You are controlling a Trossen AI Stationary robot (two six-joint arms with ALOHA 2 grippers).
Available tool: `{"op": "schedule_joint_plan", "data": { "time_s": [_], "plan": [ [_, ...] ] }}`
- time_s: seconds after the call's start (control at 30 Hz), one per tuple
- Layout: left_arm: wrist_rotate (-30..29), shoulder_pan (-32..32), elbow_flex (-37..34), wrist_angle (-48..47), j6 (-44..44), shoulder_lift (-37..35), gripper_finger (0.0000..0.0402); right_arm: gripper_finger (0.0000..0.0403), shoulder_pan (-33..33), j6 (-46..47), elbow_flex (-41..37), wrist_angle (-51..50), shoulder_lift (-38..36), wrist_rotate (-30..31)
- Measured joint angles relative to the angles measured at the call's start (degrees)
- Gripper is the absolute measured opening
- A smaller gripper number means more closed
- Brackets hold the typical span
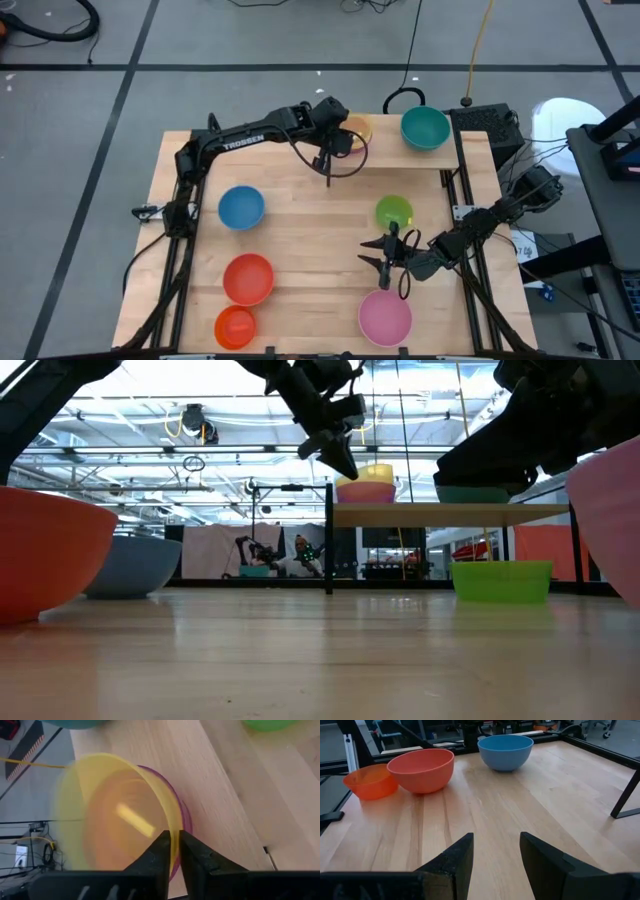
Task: Place and stack bowls onto a shelf
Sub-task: Stack the small yellow bowl on top of the small violet bowl on the shelf, then stack the large pink bowl on top of the large green bowl on the shelf
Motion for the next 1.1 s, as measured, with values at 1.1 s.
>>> {"op": "schedule_joint_plan", "data": {
  "time_s": [1.1],
  "plan": [
    [7.8,-3.4,-0.3,-20.2,-20.4,-10.1,0.0168,0.0155,1.0,0.0,0.0,-1.4,0.0,-2.9]
  ]
}}
